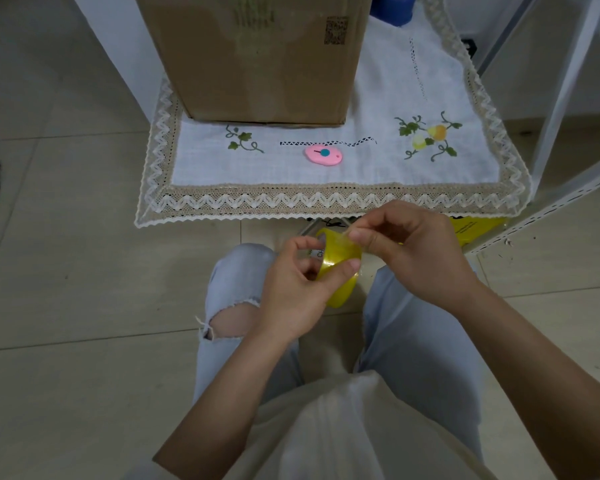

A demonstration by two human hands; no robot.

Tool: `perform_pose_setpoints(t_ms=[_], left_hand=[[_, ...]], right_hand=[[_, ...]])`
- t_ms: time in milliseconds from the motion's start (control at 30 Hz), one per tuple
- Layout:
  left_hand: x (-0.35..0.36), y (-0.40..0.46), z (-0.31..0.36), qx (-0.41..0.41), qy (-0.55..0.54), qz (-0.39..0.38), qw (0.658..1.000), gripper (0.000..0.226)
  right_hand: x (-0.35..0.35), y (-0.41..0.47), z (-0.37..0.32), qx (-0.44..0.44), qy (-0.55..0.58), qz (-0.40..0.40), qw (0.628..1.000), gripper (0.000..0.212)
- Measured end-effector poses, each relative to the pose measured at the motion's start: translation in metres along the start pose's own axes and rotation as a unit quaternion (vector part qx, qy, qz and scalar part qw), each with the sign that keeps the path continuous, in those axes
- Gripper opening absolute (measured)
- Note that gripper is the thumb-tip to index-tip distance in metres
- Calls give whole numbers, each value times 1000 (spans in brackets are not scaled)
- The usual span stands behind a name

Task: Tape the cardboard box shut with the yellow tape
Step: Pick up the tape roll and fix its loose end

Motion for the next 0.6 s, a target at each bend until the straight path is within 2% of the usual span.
perform_pose_setpoints(t_ms=[67, 133, 200, 333, 433, 600], left_hand=[[8, -3, 2, 19, 24, -35, 999, 26], [14, -5, 4, 34, 40, -56, 997, 34], [16, -7, 7, 45, 39, -63, 996, 32], [18, -9, 10, 54, 33, -68, 996, 21], [20, -11, 12, 62, 31, -64, 996, 10], [19, -9, 15, 64, 39, -55, 996, 17]], right_hand=[[-1, 2, 2, 27, 40, -4, 999, 13], [-3, 6, 2, 39, 44, -3, 998, 14], [-6, 8, 4, 53, 49, 2, 997, 12], [-10, 9, 7, 59, 20, 3, 998, 9], [-9, 8, 8, 71, 54, -2, 996, 4], [-12, 7, 6, 64, 48, 13, 997, 5]])
Point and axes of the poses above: each hand's wrist, its own y-axis towards the middle knuckle, its own x-axis out of the palm, z = x × y, the point moved 10 cm from there along y, towards the middle knuckle, and after that the axes turned 4 degrees about -x, right-handed, at the moved point
